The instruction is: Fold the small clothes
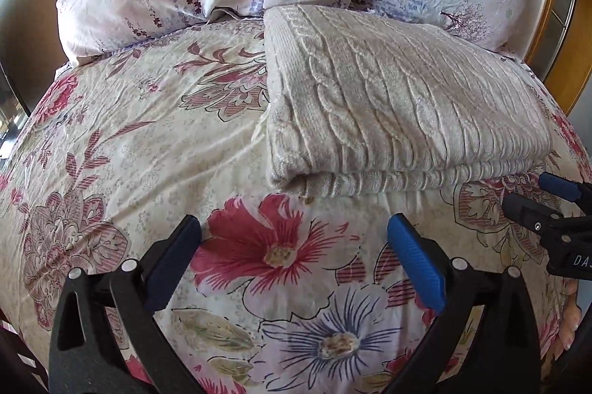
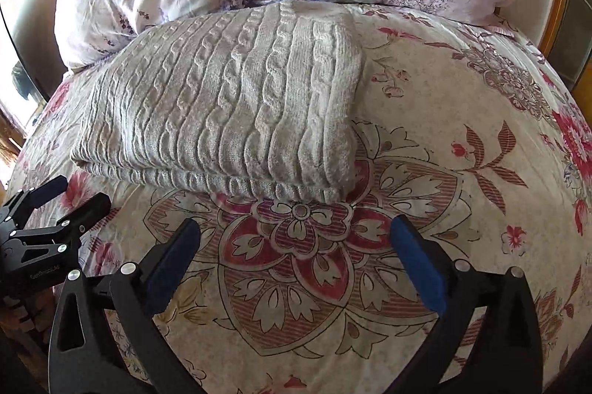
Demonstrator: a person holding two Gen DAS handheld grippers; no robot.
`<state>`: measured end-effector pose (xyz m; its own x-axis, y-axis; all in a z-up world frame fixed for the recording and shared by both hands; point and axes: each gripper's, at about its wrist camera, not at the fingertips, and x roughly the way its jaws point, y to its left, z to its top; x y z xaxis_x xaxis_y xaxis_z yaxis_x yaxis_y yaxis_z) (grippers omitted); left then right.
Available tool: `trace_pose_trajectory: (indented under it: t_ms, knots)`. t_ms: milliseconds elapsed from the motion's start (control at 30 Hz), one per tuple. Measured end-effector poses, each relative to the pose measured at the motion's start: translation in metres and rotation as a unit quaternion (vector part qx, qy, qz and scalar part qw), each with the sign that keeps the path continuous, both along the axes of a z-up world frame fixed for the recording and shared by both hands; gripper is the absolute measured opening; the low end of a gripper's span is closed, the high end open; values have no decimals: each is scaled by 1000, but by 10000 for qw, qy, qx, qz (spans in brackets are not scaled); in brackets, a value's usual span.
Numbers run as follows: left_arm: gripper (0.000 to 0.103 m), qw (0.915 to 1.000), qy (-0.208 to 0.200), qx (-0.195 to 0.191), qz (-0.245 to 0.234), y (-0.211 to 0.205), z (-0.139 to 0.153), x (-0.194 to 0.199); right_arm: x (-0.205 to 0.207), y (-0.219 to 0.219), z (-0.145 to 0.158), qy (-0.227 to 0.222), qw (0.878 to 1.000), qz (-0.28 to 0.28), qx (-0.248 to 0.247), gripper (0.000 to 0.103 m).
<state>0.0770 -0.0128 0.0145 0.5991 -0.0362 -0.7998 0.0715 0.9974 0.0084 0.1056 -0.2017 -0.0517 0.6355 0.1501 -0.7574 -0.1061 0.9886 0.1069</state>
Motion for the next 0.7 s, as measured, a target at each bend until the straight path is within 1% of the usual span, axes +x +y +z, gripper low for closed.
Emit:
trace_pose_trajectory:
  t_ms: [100, 333, 700]
  knots:
    - [101, 10000, 14, 61, -13, -2, 0, 1, 1, 9, -2, 15, 9993, -10, -364, 102]
    - [101, 10000, 7, 54, 4, -2, 1, 2, 0, 8, -2, -6, 9994, -101, -337, 102]
    - [101, 10000, 2, 45, -6, -2, 1, 1, -1, 8, -2, -19, 9994, -95, -341, 102]
